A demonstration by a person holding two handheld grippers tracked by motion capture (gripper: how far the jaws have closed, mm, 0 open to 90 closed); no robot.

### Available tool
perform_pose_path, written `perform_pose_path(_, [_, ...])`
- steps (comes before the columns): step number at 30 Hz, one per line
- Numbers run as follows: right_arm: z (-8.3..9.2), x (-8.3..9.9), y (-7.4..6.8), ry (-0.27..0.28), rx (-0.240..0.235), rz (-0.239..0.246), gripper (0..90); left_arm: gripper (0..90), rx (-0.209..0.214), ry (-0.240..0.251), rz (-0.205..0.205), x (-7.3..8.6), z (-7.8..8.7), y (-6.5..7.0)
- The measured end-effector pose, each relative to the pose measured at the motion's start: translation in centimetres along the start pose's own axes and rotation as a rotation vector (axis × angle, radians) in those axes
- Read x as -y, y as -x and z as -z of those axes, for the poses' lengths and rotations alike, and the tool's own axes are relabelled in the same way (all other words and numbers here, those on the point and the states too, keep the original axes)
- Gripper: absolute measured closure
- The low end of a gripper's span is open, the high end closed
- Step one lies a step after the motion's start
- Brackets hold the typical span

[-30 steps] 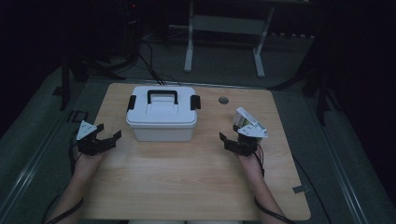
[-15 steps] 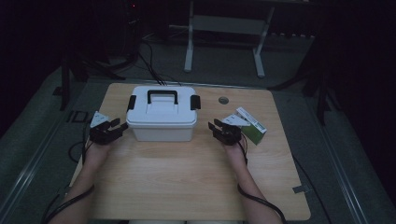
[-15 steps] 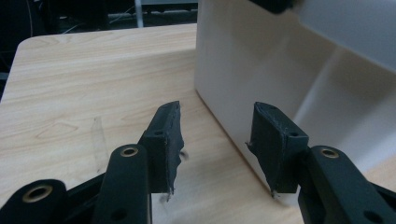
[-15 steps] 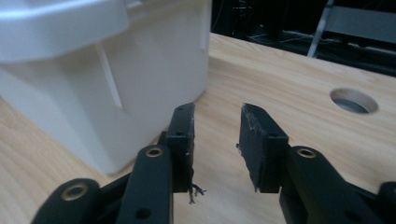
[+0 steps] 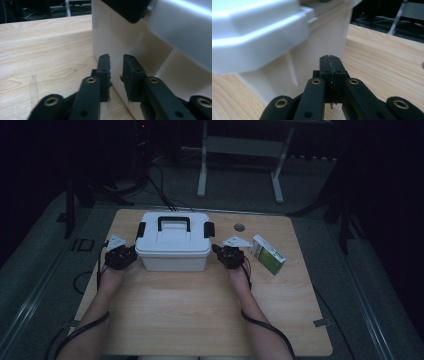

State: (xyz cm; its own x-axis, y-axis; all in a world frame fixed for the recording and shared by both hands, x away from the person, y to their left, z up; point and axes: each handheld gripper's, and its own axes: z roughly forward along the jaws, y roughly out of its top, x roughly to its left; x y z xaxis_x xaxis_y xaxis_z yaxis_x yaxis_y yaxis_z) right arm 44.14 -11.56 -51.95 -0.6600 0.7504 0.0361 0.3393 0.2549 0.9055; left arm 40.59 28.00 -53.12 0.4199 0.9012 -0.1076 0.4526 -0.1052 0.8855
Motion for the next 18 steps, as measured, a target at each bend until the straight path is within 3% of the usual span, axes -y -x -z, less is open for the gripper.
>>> perform_pose_path(5, [-0.73,-0.22,-0.78,-0.016,-0.028,0.013,89.8,84.4,0.004,0.003,-0.007,-0.21,-0.04,0.08])
perform_pose_path(9, [-0.83,-0.32,-0.9,-0.019,-0.033,0.005,89.9,88.9,-0.002,-0.004,-0.037,-0.35,-0.06,0.43])
perform_pose_path(18, [-0.62,-0.31,-0.97,-0.029,-0.04,-0.01,90.0,89.4,0.017,-0.013,-0.019,-0.33,0.21,0.56])
